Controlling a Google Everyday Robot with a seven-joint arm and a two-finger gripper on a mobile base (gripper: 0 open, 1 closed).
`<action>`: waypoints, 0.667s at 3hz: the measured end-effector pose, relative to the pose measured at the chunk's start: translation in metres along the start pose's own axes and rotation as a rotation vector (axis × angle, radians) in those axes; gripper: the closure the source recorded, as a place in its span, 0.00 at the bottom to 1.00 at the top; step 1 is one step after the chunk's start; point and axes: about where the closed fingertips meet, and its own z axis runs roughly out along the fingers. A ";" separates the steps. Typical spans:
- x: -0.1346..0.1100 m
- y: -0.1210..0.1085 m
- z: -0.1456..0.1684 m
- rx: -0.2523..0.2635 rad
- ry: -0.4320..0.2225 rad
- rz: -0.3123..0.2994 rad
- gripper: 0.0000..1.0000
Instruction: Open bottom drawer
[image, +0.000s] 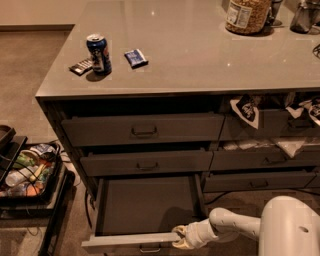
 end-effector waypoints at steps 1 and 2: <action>0.001 0.001 -0.003 0.000 0.000 0.000 1.00; -0.001 0.014 0.001 -0.009 -0.001 0.009 1.00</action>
Offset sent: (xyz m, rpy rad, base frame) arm -0.1121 0.0284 0.0032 0.0048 0.0913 0.0007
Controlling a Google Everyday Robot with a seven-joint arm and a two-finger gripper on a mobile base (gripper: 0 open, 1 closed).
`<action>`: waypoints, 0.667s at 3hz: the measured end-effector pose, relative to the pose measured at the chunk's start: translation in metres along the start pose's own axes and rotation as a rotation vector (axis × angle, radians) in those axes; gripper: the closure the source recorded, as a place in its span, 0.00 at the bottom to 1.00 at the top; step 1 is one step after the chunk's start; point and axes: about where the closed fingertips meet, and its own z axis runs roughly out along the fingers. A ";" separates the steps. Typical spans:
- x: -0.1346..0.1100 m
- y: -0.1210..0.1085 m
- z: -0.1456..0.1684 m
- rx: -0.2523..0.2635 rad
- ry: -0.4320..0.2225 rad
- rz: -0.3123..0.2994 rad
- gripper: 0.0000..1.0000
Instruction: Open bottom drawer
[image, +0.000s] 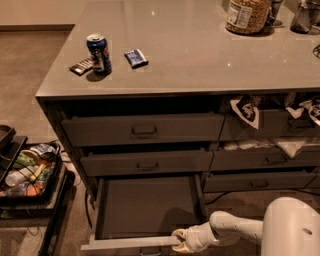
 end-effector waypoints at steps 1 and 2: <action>0.001 0.002 -0.001 0.000 0.000 0.001 1.00; -0.001 0.016 0.003 0.002 -0.006 0.017 1.00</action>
Offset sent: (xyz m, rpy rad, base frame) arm -0.1283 0.0359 0.0018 0.0358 0.0745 -0.1090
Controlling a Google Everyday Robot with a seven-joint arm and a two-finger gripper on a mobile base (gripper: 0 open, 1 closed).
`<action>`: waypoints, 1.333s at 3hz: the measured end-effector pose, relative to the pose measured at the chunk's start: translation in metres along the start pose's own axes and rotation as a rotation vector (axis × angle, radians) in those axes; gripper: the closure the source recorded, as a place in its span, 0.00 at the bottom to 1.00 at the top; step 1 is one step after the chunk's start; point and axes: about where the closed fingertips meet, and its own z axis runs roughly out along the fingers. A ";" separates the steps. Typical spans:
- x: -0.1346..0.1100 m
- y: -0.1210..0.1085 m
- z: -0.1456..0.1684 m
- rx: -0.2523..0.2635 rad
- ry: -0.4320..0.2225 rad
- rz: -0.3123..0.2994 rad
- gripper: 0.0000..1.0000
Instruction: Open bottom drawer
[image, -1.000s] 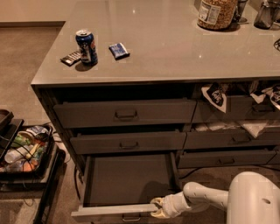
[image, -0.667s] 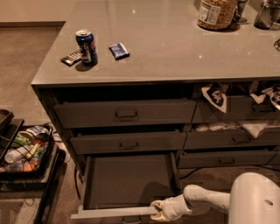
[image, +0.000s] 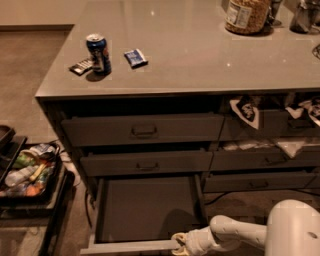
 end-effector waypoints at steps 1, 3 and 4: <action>0.001 0.002 -0.002 0.000 0.000 0.000 1.00; -0.001 0.015 0.004 -0.001 -0.002 -0.010 0.92; 0.000 0.013 0.004 0.008 0.002 -0.029 0.73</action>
Offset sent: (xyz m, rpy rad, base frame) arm -0.0681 0.0327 -0.0035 0.0000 -0.0206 0.0170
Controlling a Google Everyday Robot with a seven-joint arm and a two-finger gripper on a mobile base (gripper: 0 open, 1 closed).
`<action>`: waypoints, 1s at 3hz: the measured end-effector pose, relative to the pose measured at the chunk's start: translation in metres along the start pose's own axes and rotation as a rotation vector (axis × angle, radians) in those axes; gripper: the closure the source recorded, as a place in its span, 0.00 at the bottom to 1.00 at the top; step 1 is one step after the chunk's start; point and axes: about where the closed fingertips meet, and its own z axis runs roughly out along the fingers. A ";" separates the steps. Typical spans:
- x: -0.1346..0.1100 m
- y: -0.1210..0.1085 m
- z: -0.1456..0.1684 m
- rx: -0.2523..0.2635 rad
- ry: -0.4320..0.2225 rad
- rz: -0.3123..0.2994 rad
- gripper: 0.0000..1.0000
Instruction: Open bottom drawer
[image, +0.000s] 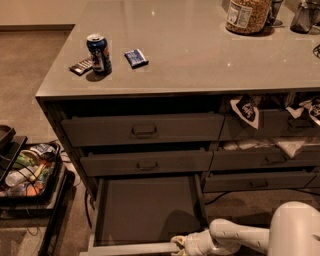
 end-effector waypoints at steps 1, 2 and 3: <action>0.000 -0.003 0.000 0.010 0.003 -0.018 0.50; 0.001 -0.007 0.003 0.021 0.008 -0.039 0.27; -0.001 -0.022 0.013 0.067 0.021 -0.083 0.04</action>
Offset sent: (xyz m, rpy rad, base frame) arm 0.0352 0.0194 -0.0141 -0.0348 -0.1903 0.0444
